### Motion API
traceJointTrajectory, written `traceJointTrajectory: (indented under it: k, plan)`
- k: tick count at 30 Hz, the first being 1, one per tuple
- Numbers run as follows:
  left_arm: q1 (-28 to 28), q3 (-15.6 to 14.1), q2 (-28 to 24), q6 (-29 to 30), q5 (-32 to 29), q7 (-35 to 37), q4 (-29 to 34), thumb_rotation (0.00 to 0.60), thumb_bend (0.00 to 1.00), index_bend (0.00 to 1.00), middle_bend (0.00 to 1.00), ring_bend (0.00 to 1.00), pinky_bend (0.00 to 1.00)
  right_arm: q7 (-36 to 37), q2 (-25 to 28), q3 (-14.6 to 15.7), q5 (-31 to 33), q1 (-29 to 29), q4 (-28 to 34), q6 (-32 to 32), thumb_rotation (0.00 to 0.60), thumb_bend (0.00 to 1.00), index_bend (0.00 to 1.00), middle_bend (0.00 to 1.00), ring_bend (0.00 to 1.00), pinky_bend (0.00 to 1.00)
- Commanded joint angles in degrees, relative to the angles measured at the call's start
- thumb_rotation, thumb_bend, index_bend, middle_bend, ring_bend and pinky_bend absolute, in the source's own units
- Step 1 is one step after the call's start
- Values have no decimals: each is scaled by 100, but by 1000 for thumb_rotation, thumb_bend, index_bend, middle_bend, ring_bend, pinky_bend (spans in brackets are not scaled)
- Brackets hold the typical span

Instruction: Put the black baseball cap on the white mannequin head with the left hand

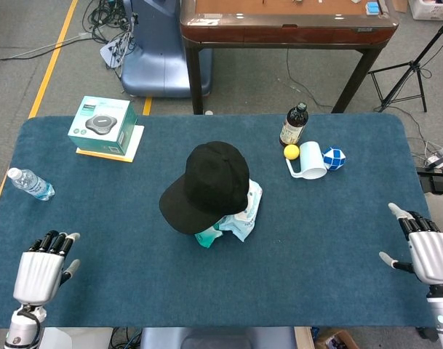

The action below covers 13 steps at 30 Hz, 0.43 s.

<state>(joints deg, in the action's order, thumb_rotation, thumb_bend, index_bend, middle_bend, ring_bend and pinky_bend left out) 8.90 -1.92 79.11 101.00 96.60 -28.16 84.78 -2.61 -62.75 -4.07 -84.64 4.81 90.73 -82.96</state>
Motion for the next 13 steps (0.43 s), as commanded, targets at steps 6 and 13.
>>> traceJointTrajectory:
  k: [6, 13]
  plan:
    - [-184, 19, -396, -530, -577, 992, -111, 600, 41, 397, 487, 344, 587, -168, -62, -3, 67, 44, 20, 78, 600, 0, 90, 246, 185, 258]
    - [-161, 152, -517, -869, -845, 1239, -62, 600, 41, 399, 486, 344, 588, -95, -31, -17, 134, 35, 7, 94, 600, 0, 90, 246, 185, 258]
